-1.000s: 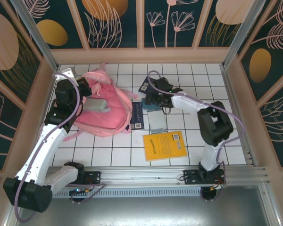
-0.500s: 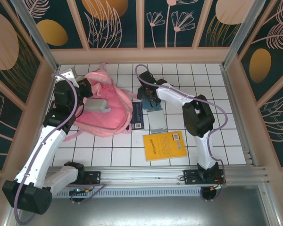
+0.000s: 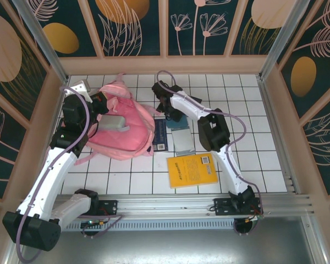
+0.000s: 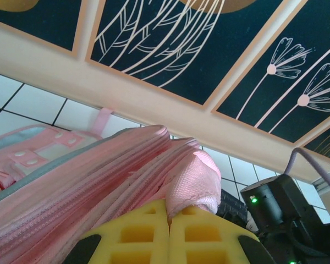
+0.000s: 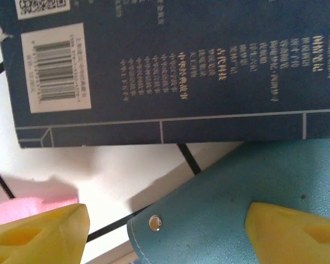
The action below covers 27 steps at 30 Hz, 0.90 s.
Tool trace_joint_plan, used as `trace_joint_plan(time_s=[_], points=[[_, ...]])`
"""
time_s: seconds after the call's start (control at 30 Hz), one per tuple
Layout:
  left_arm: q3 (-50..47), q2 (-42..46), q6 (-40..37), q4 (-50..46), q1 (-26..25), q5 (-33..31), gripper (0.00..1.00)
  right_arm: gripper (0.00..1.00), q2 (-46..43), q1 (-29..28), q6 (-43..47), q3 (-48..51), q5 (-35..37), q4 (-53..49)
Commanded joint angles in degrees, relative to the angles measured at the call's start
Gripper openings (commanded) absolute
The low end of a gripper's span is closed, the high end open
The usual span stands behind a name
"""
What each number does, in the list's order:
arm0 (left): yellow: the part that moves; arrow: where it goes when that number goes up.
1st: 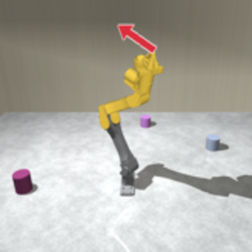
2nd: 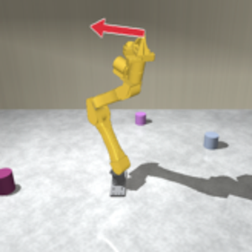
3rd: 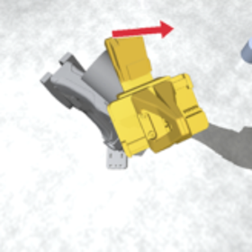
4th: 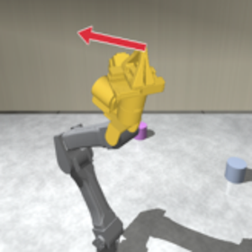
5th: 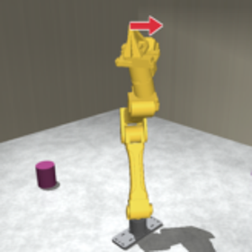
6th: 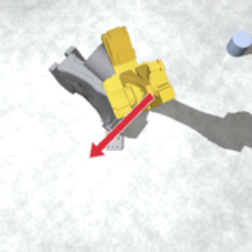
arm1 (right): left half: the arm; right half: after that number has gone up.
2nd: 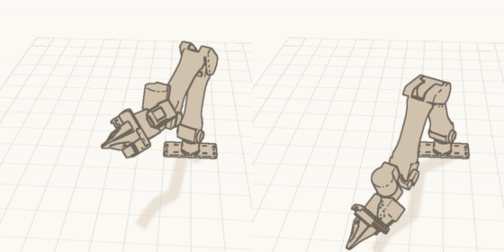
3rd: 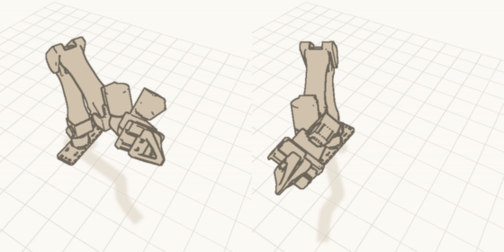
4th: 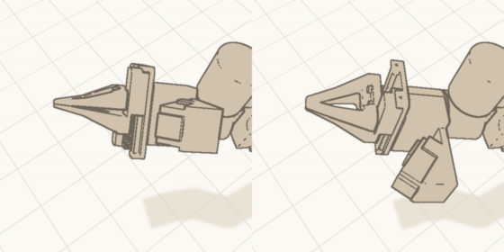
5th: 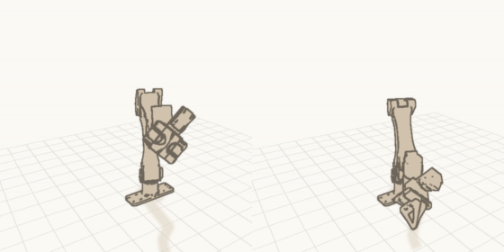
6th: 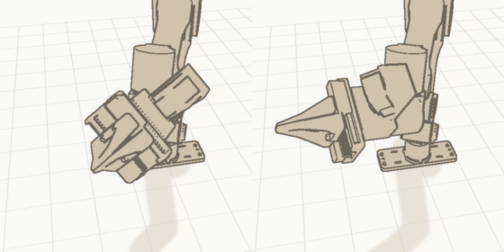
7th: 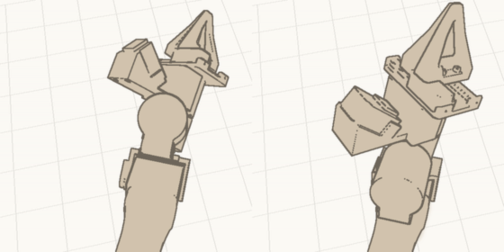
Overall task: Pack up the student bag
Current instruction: Pick up the card holder from the center of the table.
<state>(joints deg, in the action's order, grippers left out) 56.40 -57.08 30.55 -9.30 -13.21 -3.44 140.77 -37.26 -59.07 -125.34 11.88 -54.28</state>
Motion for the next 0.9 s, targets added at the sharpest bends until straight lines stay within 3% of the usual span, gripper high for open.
trace_joint_plan(time_s=[0.0,0.2,0.47,0.63,0.87], points=[[0.6,2.1,0.8,4.2,-0.6,0.4,0.00,0.78,1.2,-1.1,-1.9,-2.2,2.5,-5.8],[0.6,2.0,0.8,4.4,-0.8,0.5,0.00,0.83,5.1,-1.8,0.2,-3.1,5.3,-8.2],[0.8,2.1,0.5,4.1,-0.9,-0.1,0.00,0.86,6.3,-3.8,9.7,0.0,20.7,-11.6],[0.6,1.9,0.6,4.5,-1.0,0.5,0.00,0.88,-1.6,-3.9,19.4,12.1,26.7,-3.2],[0.6,1.7,0.5,4.7,-1.2,0.7,0.00,0.87,-16.3,-1.6,27.1,26.2,21.0,9.0]])
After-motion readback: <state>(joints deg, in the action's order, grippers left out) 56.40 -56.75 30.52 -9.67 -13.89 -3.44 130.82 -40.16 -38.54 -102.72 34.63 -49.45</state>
